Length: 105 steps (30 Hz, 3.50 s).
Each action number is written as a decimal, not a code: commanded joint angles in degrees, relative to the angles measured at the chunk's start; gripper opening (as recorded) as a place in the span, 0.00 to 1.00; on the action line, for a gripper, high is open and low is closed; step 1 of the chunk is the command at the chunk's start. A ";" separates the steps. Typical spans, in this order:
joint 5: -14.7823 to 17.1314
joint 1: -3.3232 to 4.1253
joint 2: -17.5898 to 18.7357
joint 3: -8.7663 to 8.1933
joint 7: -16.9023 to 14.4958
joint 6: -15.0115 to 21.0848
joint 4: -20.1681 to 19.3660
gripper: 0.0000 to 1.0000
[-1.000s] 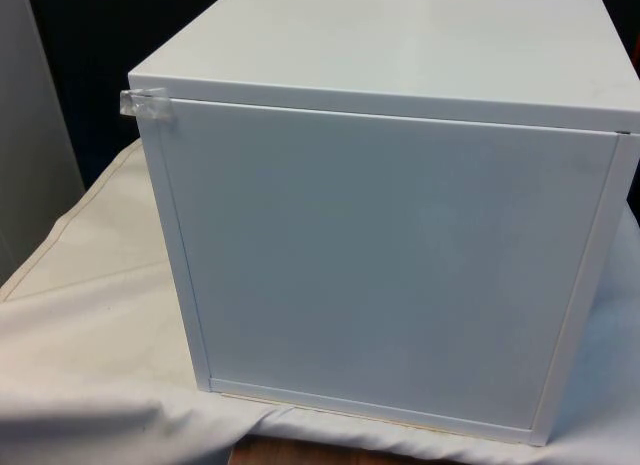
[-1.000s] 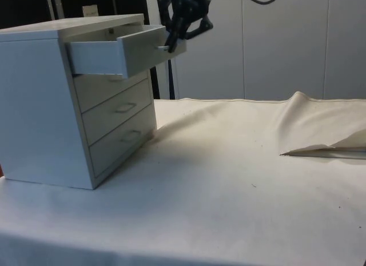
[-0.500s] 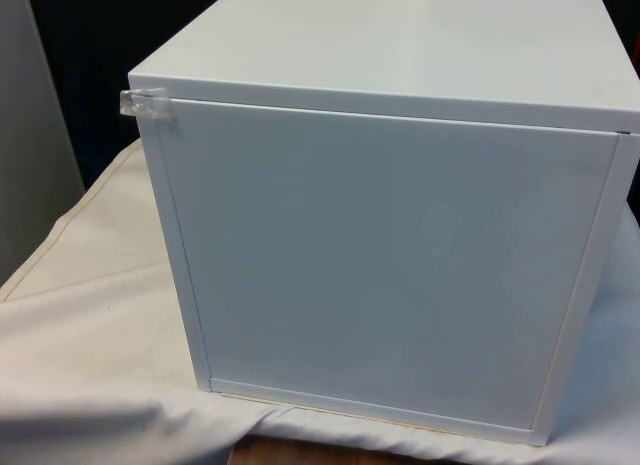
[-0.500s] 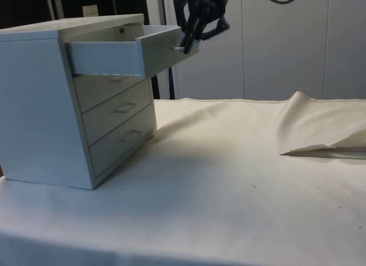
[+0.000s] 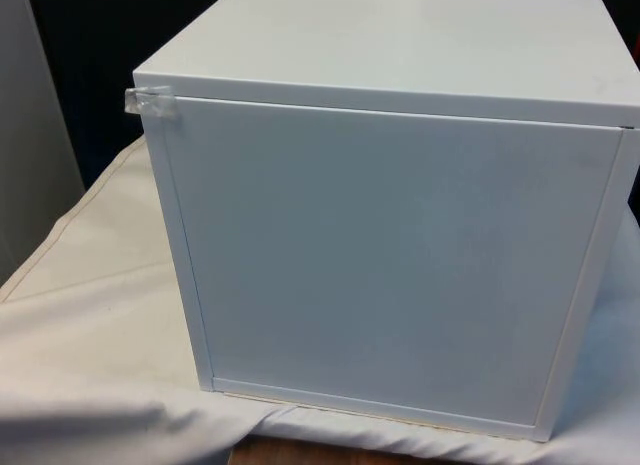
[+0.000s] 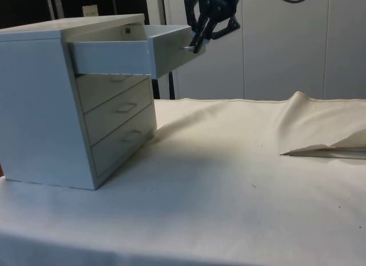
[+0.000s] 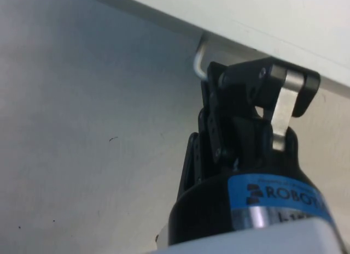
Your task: Open the drawer, then close it.
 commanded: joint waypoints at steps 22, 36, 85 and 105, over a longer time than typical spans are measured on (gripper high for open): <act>-0.11 0.06 -0.17 0.23 0.23 -0.06 -0.11 0.63; -0.40 -0.23 0.11 -0.11 0.23 1.03 -1.38 1.00; -1.60 -2.12 15.41 2.18 2.86 11.34 -0.69 0.00; -4.93 -4.30 17.19 2.81 4.13 11.75 1.26 0.00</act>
